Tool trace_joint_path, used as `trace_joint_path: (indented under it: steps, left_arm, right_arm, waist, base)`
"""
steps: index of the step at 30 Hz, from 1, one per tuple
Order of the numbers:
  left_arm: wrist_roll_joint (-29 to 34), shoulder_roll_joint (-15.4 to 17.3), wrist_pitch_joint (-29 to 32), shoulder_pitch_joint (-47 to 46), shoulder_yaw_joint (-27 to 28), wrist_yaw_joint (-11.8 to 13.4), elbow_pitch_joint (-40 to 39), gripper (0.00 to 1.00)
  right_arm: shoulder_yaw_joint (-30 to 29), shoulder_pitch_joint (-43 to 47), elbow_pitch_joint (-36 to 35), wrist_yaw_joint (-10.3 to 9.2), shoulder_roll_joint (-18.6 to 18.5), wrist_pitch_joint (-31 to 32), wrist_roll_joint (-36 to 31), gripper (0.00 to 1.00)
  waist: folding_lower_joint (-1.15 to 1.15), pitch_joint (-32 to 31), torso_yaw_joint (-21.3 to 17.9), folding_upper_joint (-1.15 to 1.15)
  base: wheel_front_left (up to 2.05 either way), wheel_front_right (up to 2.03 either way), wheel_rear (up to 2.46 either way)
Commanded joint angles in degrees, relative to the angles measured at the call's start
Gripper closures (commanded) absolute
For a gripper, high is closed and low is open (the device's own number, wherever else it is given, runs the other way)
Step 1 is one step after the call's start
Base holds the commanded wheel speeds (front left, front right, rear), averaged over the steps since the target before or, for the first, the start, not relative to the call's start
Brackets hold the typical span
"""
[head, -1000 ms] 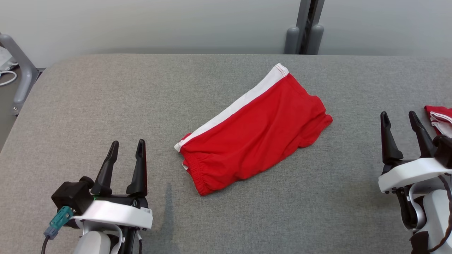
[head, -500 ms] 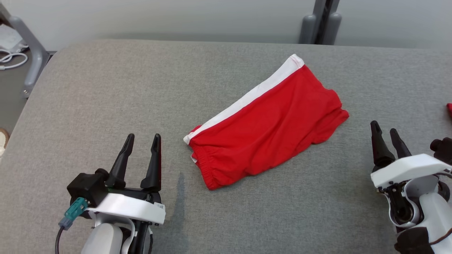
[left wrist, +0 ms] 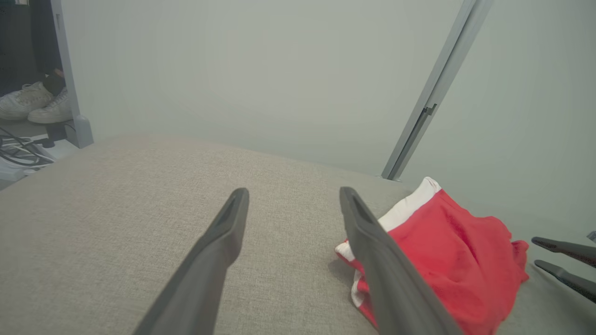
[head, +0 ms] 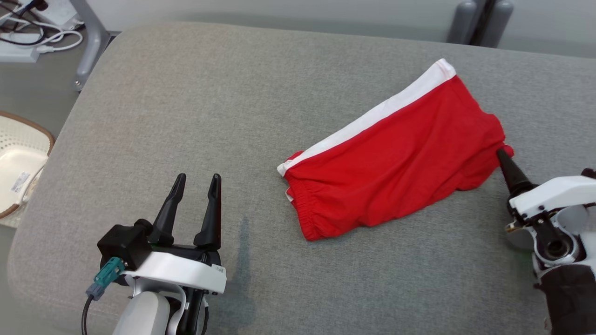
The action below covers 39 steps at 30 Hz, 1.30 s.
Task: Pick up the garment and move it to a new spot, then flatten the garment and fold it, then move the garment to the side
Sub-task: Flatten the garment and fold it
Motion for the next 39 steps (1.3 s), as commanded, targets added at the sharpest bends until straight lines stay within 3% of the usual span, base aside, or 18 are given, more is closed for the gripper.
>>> trace_joint_path:
  steps: [1, 18, 19, 20, 21, 27, 39]
  left_arm:
    - [-0.59, 0.24, -0.19, -1.21, 0.06, 0.59, -0.69, 0.00]
    - [-1.20, 0.22, -0.19, -2.33, -2.08, 1.54, -2.38, 0.00]
    - [-1.28, 0.22, -0.19, -2.40, -2.26, 1.62, -2.39, 0.00]
    - [-1.31, 0.22, -0.18, -2.48, -2.43, 1.68, -2.39, 0.00]
    - [-1.38, 0.22, -0.19, -2.54, -2.51, 1.77, -2.40, 0.00]
    - [-2.03, 0.21, -0.18, -2.76, -2.54, 2.07, -3.18, 0.00]
    - [-1.26, 0.23, -0.18, -1.42, -0.84, 1.65, -2.39, 0.00]
  right_arm:
    - [-0.49, -1.20, 1.59, 0.02, -0.29, 1.17, 1.43, 0.00]
    - [-0.18, -9.26, 13.88, 0.06, -1.92, 5.55, 1.50, 0.00]
    - [-0.04, -9.52, 14.49, 0.06, -2.01, 5.69, 1.49, 0.10]
    - [0.11, -9.80, 15.04, 0.06, -2.09, 5.76, 1.40, 0.61]
    - [0.26, -9.96, 15.48, 0.05, -2.09, 5.77, 1.27, 1.00]
    - [1.01, -10.25, 16.99, -0.02, -2.15, 4.83, 1.46, 1.00]
    - [1.40, -6.68, 11.61, -0.02, -1.71, -1.41, 6.28, 1.00]
  waist:
    - [0.00, 1.28, 1.56, 0.00]
    - [0.00, 3.76, 5.41, 0.00]
    - [0.00, 3.79, 5.50, 0.00]
    - [0.00, 3.79, 5.56, 0.00]
    - [0.00, 3.76, 5.59, 0.00]
    - [0.00, 3.51, 5.44, 0.00]
    - [0.00, 0.40, 2.09, 0.00]
  base:
    - [0.00, 0.00, 0.00]
    - [0.00, 0.00, 0.00]
    - [0.00, 0.00, 0.00]
    - [0.00, 0.00, 0.00]
    - [0.00, 0.00, 0.00]
    - [0.00, 0.00, 0.00]
    - [0.00, 0.00, 0.00]
